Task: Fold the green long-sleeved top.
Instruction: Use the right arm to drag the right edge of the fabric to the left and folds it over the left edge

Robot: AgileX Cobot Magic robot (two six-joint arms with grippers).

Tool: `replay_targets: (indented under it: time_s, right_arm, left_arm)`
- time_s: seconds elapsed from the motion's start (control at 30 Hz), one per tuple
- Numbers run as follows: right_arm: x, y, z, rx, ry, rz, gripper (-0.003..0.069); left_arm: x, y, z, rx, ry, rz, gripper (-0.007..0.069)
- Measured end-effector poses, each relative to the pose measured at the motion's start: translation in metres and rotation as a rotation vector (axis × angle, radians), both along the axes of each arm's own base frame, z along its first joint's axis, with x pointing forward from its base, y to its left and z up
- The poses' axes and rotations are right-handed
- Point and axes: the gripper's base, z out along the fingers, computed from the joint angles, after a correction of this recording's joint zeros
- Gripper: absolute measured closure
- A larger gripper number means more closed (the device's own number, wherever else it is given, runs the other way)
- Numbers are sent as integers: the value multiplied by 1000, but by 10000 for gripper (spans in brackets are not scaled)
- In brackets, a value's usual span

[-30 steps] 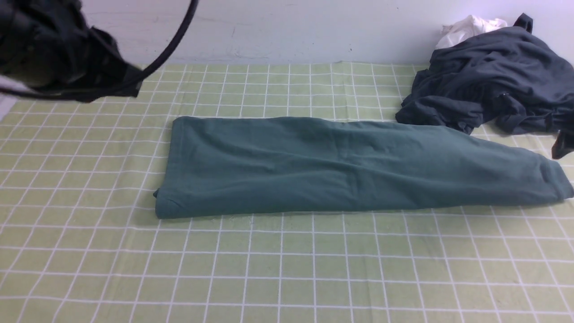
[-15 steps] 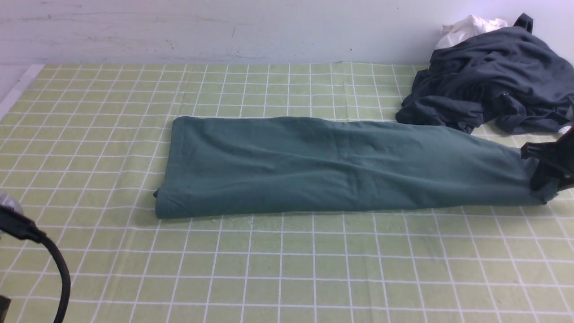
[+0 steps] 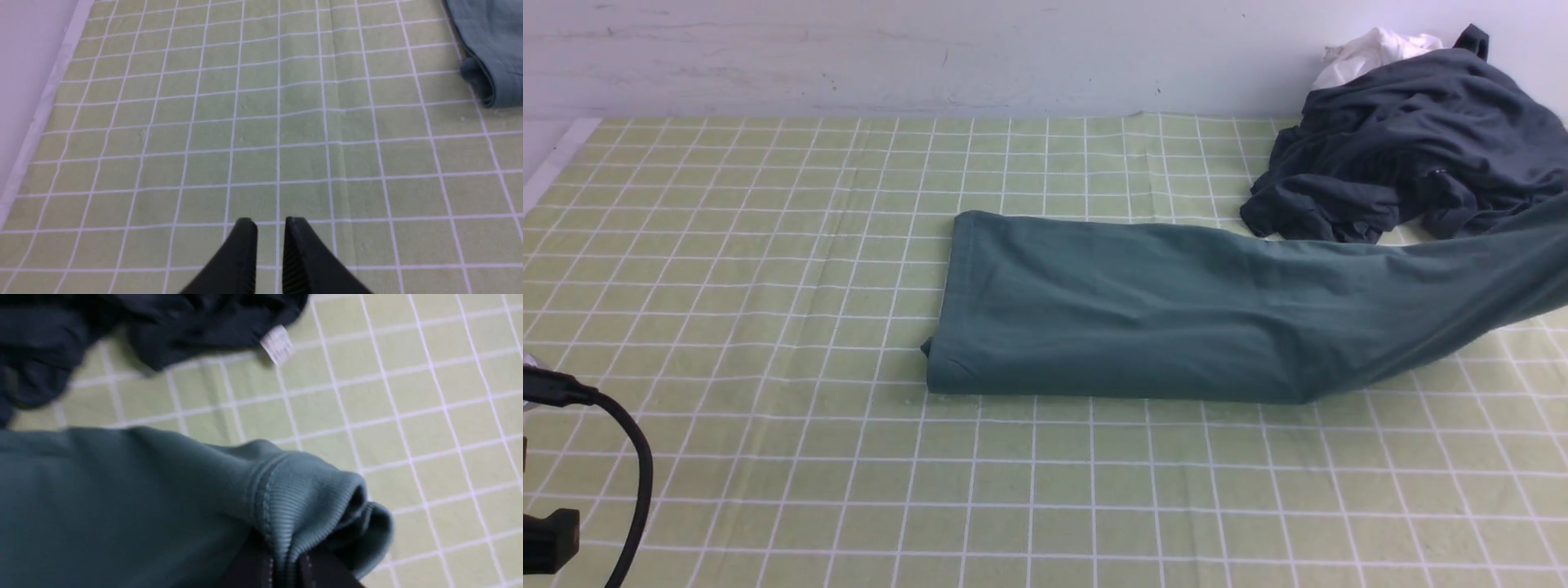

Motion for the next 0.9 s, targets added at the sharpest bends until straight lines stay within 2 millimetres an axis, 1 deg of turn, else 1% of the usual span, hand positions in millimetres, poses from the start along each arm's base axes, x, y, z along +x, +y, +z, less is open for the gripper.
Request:
replay_targets:
  time_s: [0.03,0.1,0.13,0.17,0.2,0.23,0.3,0.33,0.37,0.4,0.43,0.47,0.5,0.53,0.57,0.63,0.67,0.7,0.73,0.77,0.83,0.87,0.9]
  right_arm:
    - [1,12,9,20,-22,24,648]
    - [7,53,27,73,-84,126,648]
    - [9,70,32,92,-103,170,648]
    - [11,94,36,116,-124,228,648]
    - [12,113,38,140,-139,274,648]
    - [14,138,37,160,-152,334,648]
    - [15,188,30,189,-164,454,648]
    - [15,203,27,197,-172,488,649]
    - [16,236,16,203,-169,566,649]
    - [17,259,6,210,-169,612,649]
    - [17,259,6,211,-175,612,649]
    - [18,294,-14,225,-171,671,649]
    - [18,310,-25,234,-158,693,649]
    - [19,331,-41,247,-151,718,649]
    - [19,340,-49,250,-144,730,646]
    - [23,367,-73,262,-120,760,631]
    - [26,375,-78,270,-120,768,617]
    - [30,387,-91,286,-106,775,582]
    - [32,392,-91,300,-113,776,564]
    - [36,399,-98,315,-105,778,518]
    - [41,405,-99,327,-107,784,438]
    - [42,408,-98,327,-94,791,383]
    - [43,408,-95,328,-98,793,375]
  left_arm:
    - [0,0,0,-2,-6,-3,535]
    - [1,-1,1,-4,-14,-7,535]
    - [1,-1,1,-5,-15,-6,535]
    - [1,-1,1,-6,-15,-6,535]
    - [1,-1,1,-7,-15,-5,535]
    - [1,-1,1,-8,-15,-5,535]
    - [1,-1,1,-10,-16,-4,535]
    - [1,-1,1,-10,-17,-4,535]
    - [1,-1,1,-12,-20,-5,535]
    - [1,-1,2,-12,-22,-6,535]
    - [1,-1,2,-12,-22,-6,535]
    - [1,-1,2,-14,-24,-6,535]
    - [1,-1,2,-15,-27,-7,535]
    - [2,-2,2,-16,-31,-10,535]
    - [2,-2,2,-16,-33,-10,535]
    - [2,-2,3,-18,-36,-12,535]
    - [2,-2,3,-18,-38,-13,535]
    - [2,-2,3,-19,-39,-13,535]
    - [2,-2,3,-19,-39,-13,535]
    - [2,-2,3,-21,-39,-11,535]
    - [2,-2,3,-25,-39,-9,535]
    - [2,-2,3,-26,-39,-8,535]
    - [2,-2,3,-27,-39,-7,535]
